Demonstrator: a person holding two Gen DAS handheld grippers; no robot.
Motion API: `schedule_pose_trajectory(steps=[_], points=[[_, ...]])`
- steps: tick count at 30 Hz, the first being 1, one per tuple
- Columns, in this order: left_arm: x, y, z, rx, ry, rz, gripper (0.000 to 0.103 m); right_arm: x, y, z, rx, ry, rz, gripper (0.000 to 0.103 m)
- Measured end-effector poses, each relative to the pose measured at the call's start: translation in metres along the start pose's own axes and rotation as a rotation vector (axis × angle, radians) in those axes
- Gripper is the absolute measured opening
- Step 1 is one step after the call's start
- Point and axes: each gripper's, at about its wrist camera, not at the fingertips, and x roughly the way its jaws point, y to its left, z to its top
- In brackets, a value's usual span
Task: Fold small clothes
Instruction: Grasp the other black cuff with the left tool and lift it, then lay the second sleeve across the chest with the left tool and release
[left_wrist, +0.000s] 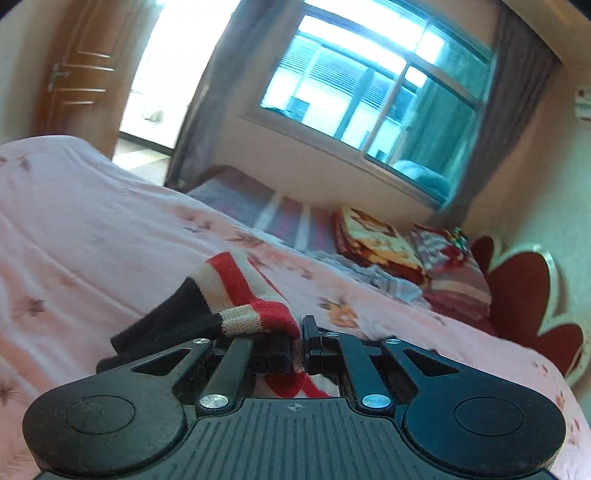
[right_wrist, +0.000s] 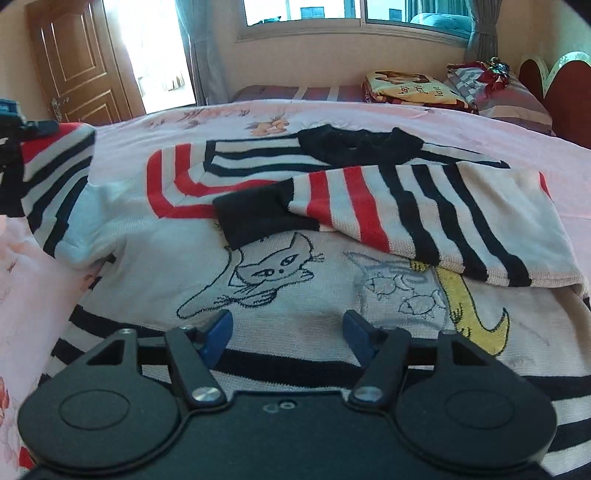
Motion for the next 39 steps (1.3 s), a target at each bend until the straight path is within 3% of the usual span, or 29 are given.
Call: schedule_pose_trajectory(steps=[5, 6, 10, 12, 13, 15, 16, 19, 23, 28, 30, 32, 34, 35, 39], points=[[0.030, -0.100, -0.026, 0.163, 0.090, -0.190, 0.007, -0.022, -0.034, 0.002, 0.046, -0.044, -0.046, 0.065], [0.036, -0.117, -0.036, 0.208, 0.140, -0.215, 0.007, -0.025, -0.040, 0.002, 0.053, -0.047, -0.059, 0.065], [0.058, -0.164, -0.077, 0.330, 0.346, -0.220, 0.007, -0.031, -0.071, -0.002, 0.104, -0.039, -0.092, 0.067], [0.044, -0.171, -0.082, 0.353, 0.341, -0.213, 0.010, -0.033, -0.080, -0.004, 0.118, -0.045, -0.096, 0.073], [0.035, -0.171, -0.079, 0.361, 0.308, -0.227, 0.018, -0.034, -0.083, -0.004, 0.118, -0.049, -0.096, 0.074], [0.018, -0.172, -0.067, 0.351, 0.266, -0.245, 0.085, -0.033, -0.086, -0.003, 0.120, -0.052, -0.090, 0.075], [0.010, -0.173, -0.060, 0.341, 0.226, -0.248, 0.092, -0.031, -0.086, -0.002, 0.123, -0.050, -0.083, 0.075], [0.001, -0.164, -0.045, 0.337, 0.171, -0.256, 0.093, -0.027, -0.082, 0.004, 0.135, -0.055, -0.043, 0.078], [0.002, -0.139, -0.029, 0.292, 0.133, -0.166, 0.093, -0.020, -0.060, 0.016, 0.076, -0.059, 0.002, 0.079], [0.010, -0.075, -0.027, 0.193, 0.141, 0.030, 0.093, -0.008, -0.026, 0.031, 0.018, -0.071, 0.071, 0.082], [0.014, -0.051, -0.034, 0.177, 0.164, 0.097, 0.093, 0.002, -0.010, 0.034, -0.047, -0.071, 0.036, 0.082], [0.019, -0.033, -0.043, 0.169, 0.197, 0.146, 0.093, 0.016, 0.003, 0.035, -0.137, -0.075, -0.042, 0.074], [0.027, -0.022, -0.055, 0.178, 0.236, 0.176, 0.093, 0.032, 0.010, 0.037, -0.210, -0.048, -0.090, 0.047], [0.032, -0.019, -0.061, 0.184, 0.261, 0.184, 0.093, 0.038, 0.011, 0.039, -0.213, -0.041, -0.079, 0.025], [0.046, -0.018, -0.082, 0.200, 0.323, 0.178, 0.093, 0.028, -0.005, 0.056, -0.101, -0.103, -0.013, 0.012]])
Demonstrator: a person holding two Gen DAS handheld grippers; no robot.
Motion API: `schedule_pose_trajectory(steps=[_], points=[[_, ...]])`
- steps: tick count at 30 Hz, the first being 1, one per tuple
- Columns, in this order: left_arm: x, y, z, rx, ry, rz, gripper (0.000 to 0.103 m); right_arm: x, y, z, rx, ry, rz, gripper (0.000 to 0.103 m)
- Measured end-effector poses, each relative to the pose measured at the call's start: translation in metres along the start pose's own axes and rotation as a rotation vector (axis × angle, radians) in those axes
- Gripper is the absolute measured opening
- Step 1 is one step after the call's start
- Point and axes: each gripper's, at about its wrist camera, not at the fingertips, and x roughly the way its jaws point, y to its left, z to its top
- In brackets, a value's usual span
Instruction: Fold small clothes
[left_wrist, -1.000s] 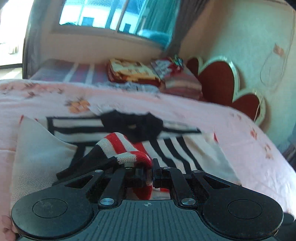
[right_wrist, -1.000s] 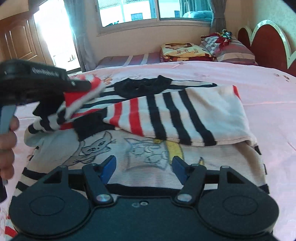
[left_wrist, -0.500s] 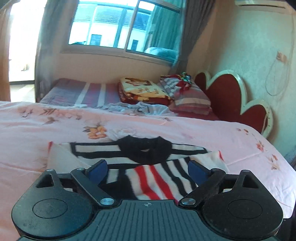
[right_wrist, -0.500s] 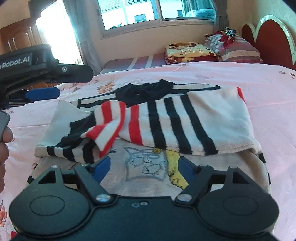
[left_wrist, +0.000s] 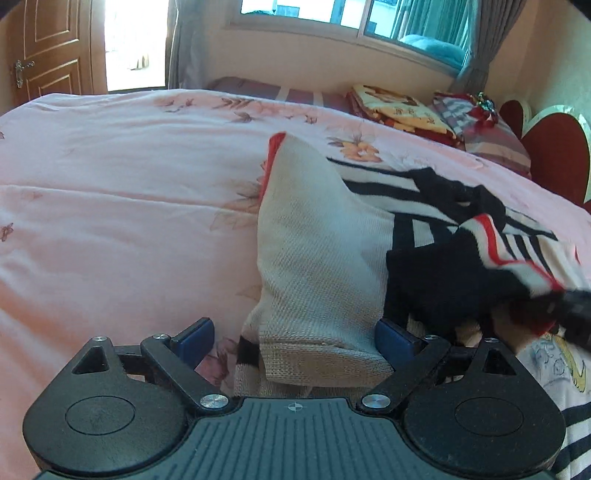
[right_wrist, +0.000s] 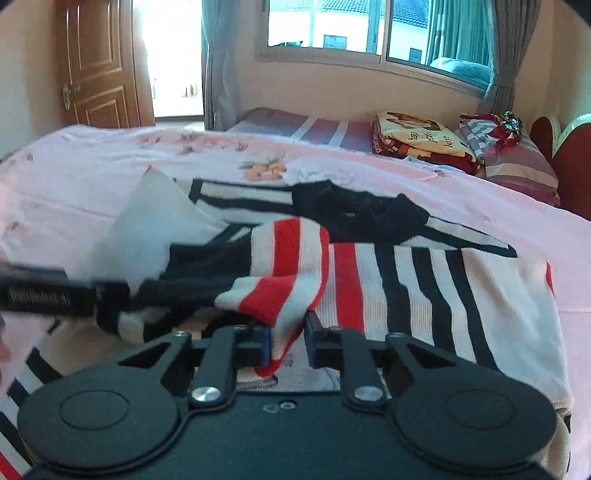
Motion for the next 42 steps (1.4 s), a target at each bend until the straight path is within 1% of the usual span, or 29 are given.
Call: schedule_pose_trajectory(steps=[2, 4, 5, 6, 7, 8, 10, 13, 14, 16, 17, 18, 20, 21, 22, 23, 24, 25, 27, 31, 33, 36, 37, 38, 40, 41, 42], points=[[0.000, -0.003, -0.002, 0.009, -0.014, -0.006, 0.093, -0.010, -0.025, 0.008, 0.147, -0.033, 0.021, 0.010], [0.001, -0.006, -0.001, 0.002, -0.012, -0.016, 0.093, -0.013, -0.053, 0.006, 0.276, -0.038, -0.006, 0.010], [0.001, -0.008, -0.002, 0.005, -0.012, -0.013, 0.093, -0.011, -0.067, 0.002, 0.328, -0.017, -0.027, 0.011], [0.002, -0.011, -0.002, 0.015, -0.016, -0.004, 0.093, -0.006, -0.079, -0.005, 0.360, 0.026, -0.042, 0.011], [0.002, -0.012, -0.003, 0.022, -0.021, 0.000, 0.093, -0.002, -0.084, -0.010, 0.367, 0.056, -0.055, 0.011], [0.002, -0.012, -0.003, 0.024, -0.023, 0.000, 0.093, -0.001, -0.086, -0.014, 0.349, 0.066, -0.067, 0.015], [0.001, -0.011, -0.002, 0.015, -0.019, -0.006, 0.093, -0.004, -0.082, -0.016, 0.290, 0.044, -0.078, 0.022], [0.002, -0.007, 0.006, -0.005, -0.013, -0.019, 0.093, -0.004, -0.086, -0.012, 0.287, 0.025, -0.064, 0.026], [0.003, -0.006, 0.010, -0.019, -0.014, -0.023, 0.093, -0.003, -0.089, -0.010, 0.296, 0.021, -0.065, 0.031], [0.005, -0.003, 0.015, -0.042, -0.013, -0.028, 0.093, -0.001, -0.097, -0.009, 0.331, 0.017, -0.059, 0.046], [0.008, -0.002, 0.018, -0.050, -0.013, -0.029, 0.093, 0.001, -0.102, -0.010, 0.353, 0.027, -0.057, 0.061], [0.009, -0.002, 0.020, -0.056, -0.013, -0.028, 0.093, 0.002, -0.106, -0.011, 0.376, 0.033, -0.067, 0.068], [0.013, -0.002, 0.022, -0.062, -0.011, -0.025, 0.093, 0.001, -0.113, -0.015, 0.403, 0.033, -0.089, 0.068], [0.016, -0.003, 0.023, -0.058, -0.006, -0.023, 0.093, 0.003, -0.117, -0.017, 0.418, 0.037, -0.087, 0.063], [0.018, -0.004, 0.022, -0.049, -0.005, -0.019, 0.093, 0.005, -0.121, -0.019, 0.437, 0.043, -0.071, 0.056], [0.019, -0.006, 0.022, -0.038, -0.009, -0.015, 0.093, 0.007, -0.125, -0.020, 0.465, 0.041, -0.038, 0.032], [0.019, -0.007, 0.022, -0.029, -0.012, -0.011, 0.093, 0.009, -0.129, -0.021, 0.489, 0.036, -0.022, 0.016], [0.020, -0.008, 0.023, -0.027, -0.015, -0.008, 0.093, 0.009, -0.130, -0.020, 0.501, 0.024, -0.015, 0.015], [0.019, -0.008, 0.025, -0.043, -0.025, -0.003, 0.093, 0.005, -0.126, -0.013, 0.470, -0.010, -0.011, 0.008], [0.022, -0.009, 0.033, -0.064, -0.044, 0.007, 0.093, -0.022, -0.108, 0.013, 0.268, -0.131, -0.054, 0.008], [0.027, -0.011, 0.036, -0.058, -0.045, 0.013, 0.093, -0.027, -0.113, 0.018, 0.237, -0.149, -0.091, 0.008], [0.034, -0.012, 0.040, -0.051, -0.058, 0.031, 0.093, -0.021, -0.130, 0.011, 0.244, -0.116, -0.136, 0.008], [0.037, -0.010, 0.042, -0.053, -0.066, 0.037, 0.093, -0.014, -0.134, 0.006, 0.243, -0.088, -0.153, 0.008], [0.040, -0.007, 0.044, -0.065, -0.070, 0.046, 0.093, -0.004, -0.136, -0.001, 0.233, -0.037, -0.168, 0.008], [0.046, -0.001, 0.051, -0.090, -0.074, 0.059, 0.086, 0.012, -0.139, -0.010, 0.232, 0.047, -0.164, 0.011], [0.049, 0.002, 0.054, -0.097, -0.075, 0.061, 0.085, 0.016, -0.138, -0.014, 0.235, 0.055, -0.160, 0.014], [0.051, 0.003, 0.059, -0.100, -0.076, 0.064, 0.085, 0.014, -0.138, -0.014, 0.246, 0.042, -0.162, 0.018]])
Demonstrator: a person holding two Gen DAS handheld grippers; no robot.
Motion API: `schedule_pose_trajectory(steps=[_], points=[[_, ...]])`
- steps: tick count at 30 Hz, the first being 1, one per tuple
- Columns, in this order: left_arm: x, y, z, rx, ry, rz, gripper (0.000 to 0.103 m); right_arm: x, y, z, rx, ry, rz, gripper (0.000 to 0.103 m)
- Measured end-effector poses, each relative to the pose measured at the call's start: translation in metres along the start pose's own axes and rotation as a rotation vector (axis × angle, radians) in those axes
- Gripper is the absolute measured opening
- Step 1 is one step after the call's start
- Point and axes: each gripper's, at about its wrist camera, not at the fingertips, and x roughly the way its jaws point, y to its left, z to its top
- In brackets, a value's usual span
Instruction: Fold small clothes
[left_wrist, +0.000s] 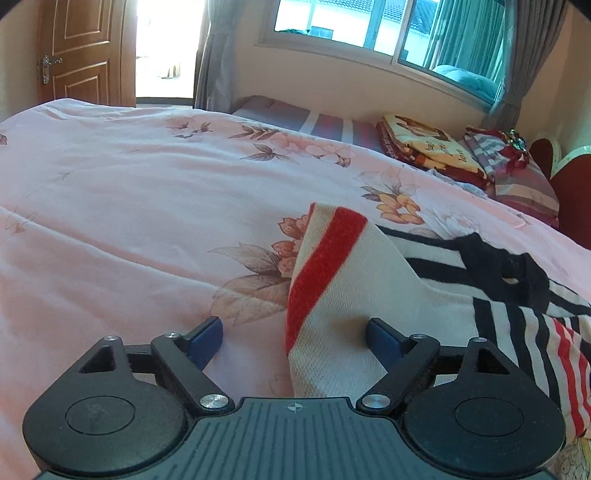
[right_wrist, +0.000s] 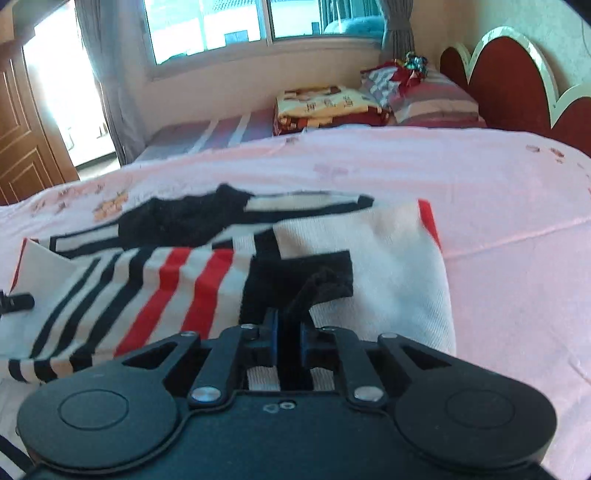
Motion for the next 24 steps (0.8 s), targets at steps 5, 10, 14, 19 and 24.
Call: schedule_pose_trajectory(steps=[5, 10, 14, 19, 24], points=[[0.017, 0.000, 0.016, -0.012, -0.007, 0.008, 0.069, -0.008, -0.005, 0.005, 0.040, -0.044, 0.014, 0.041], [0.038, 0.001, 0.027, -0.038, -0.033, 0.078, 0.068, 0.006, 0.001, -0.001, -0.071, -0.003, -0.064, 0.035], [0.031, 0.000, 0.030, -0.015, -0.023, 0.090, 0.068, 0.004, 0.000, 0.000, -0.097, -0.011, -0.073, 0.035], [-0.027, -0.002, 0.011, 0.058, -0.079, 0.015, 0.068, -0.030, 0.000, 0.004, -0.087, -0.104, -0.072, 0.038], [-0.064, -0.033, -0.031, 0.182, -0.043, -0.073, 0.068, -0.027, 0.037, -0.002, -0.151, -0.074, 0.046, 0.038]])
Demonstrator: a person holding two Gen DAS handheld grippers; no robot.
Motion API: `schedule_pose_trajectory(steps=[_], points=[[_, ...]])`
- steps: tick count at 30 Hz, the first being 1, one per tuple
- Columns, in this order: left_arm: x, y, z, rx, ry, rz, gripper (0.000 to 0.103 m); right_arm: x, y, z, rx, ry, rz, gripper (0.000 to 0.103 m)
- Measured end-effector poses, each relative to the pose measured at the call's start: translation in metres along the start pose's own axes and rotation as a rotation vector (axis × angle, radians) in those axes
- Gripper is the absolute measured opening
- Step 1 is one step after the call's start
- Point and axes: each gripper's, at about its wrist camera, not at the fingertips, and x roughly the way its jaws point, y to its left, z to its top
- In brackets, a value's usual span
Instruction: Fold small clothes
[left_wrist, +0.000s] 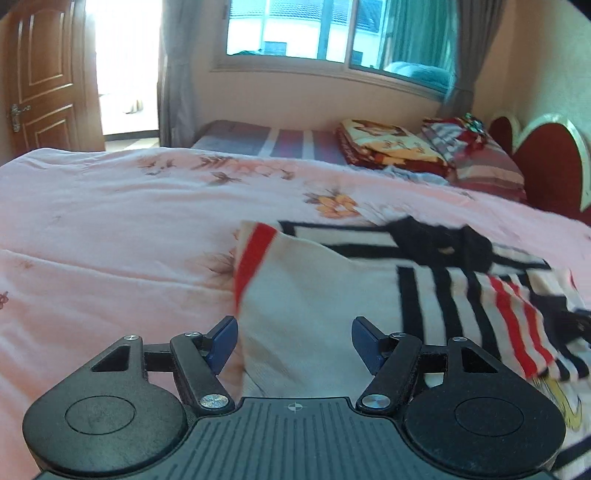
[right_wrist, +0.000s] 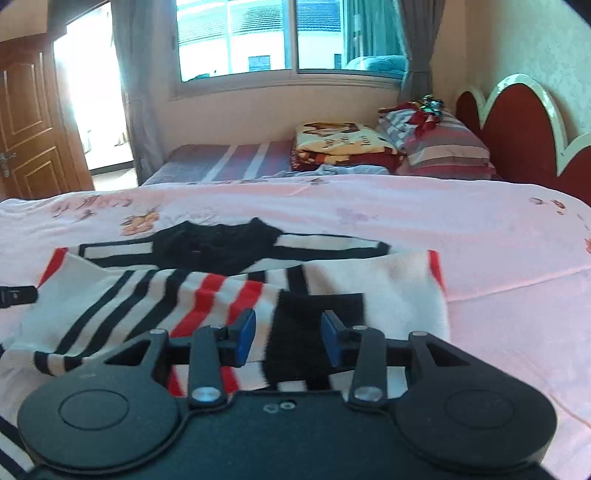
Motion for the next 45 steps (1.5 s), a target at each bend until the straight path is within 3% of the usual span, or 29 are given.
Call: schedule_pose_trajectory(steps=[2, 4, 6, 8, 11, 15, 18, 25, 28, 32, 39, 45], points=[[-0.001, -0.012, -0.018, 0.059, 0.023, 0.012, 0.068, 0.009, 0.019, -0.007, -0.049, 0.028, 0.011, 0.038], [-0.005, -0.009, -0.035, 0.066, 0.011, 0.044, 0.068, 0.021, 0.024, -0.017, -0.107, 0.080, -0.032, 0.037], [-0.007, 0.008, -0.041, 0.001, 0.017, 0.051, 0.083, 0.021, 0.011, -0.023, -0.076, 0.066, -0.024, 0.043], [-0.010, 0.026, -0.040, -0.075, 0.035, 0.072, 0.084, 0.014, 0.003, -0.019, -0.038, 0.090, -0.046, 0.044], [-0.027, 0.034, -0.042, -0.108, 0.020, 0.083, 0.084, -0.009, 0.000, -0.018, -0.009, 0.059, -0.023, 0.043], [-0.056, 0.016, -0.054, -0.026, -0.035, 0.044, 0.084, -0.031, 0.012, -0.036, -0.030, 0.063, 0.025, 0.043], [-0.046, 0.012, -0.064, 0.022, 0.020, 0.076, 0.084, -0.035, 0.021, -0.049, -0.033, 0.096, 0.057, 0.043], [-0.033, 0.055, -0.066, -0.153, 0.026, 0.162, 0.084, -0.032, 0.011, -0.064, -0.037, 0.140, 0.002, 0.043], [-0.036, 0.047, -0.070, -0.173, 0.016, 0.198, 0.084, -0.041, 0.012, -0.060, -0.042, 0.120, -0.012, 0.043], [-0.033, 0.043, -0.075, -0.185, 0.003, 0.224, 0.084, -0.042, 0.018, -0.057, -0.039, 0.116, 0.037, 0.043], [-0.036, 0.049, -0.069, -0.234, 0.006, 0.229, 0.084, -0.038, 0.002, -0.063, -0.016, 0.145, 0.011, 0.044], [-0.069, -0.001, -0.069, -0.126, -0.019, 0.084, 0.084, -0.045, 0.013, -0.057, -0.036, 0.121, 0.063, 0.044]])
